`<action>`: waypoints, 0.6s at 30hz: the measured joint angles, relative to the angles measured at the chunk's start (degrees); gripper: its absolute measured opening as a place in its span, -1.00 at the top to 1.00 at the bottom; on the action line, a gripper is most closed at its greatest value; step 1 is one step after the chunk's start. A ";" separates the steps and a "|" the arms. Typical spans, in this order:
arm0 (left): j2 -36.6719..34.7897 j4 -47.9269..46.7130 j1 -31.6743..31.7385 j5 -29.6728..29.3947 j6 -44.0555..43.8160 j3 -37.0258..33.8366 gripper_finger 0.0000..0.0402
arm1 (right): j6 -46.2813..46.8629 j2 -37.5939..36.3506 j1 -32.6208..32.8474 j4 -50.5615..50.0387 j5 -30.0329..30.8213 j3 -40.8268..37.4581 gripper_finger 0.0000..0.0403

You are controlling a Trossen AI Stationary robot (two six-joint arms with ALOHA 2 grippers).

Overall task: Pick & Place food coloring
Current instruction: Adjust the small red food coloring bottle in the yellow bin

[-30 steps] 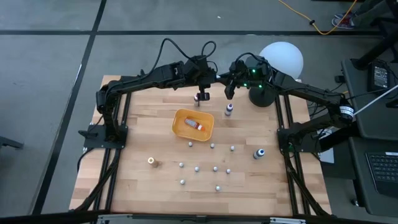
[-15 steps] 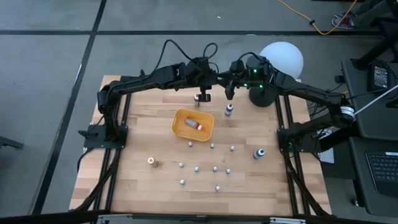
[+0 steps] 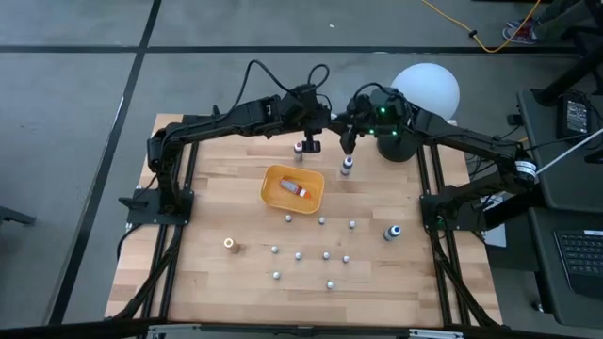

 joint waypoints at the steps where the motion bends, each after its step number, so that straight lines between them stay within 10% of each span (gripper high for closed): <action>1: 0.00 0.00 -0.02 -0.02 0.16 0.00 0.71 | 0.00 0.00 0.00 0.18 0.10 0.00 0.17; 18: -0.09 -2.49 -0.31 0.07 -0.01 0.09 0.71 | -1.20 0.02 0.00 1.63 0.22 -0.02 0.18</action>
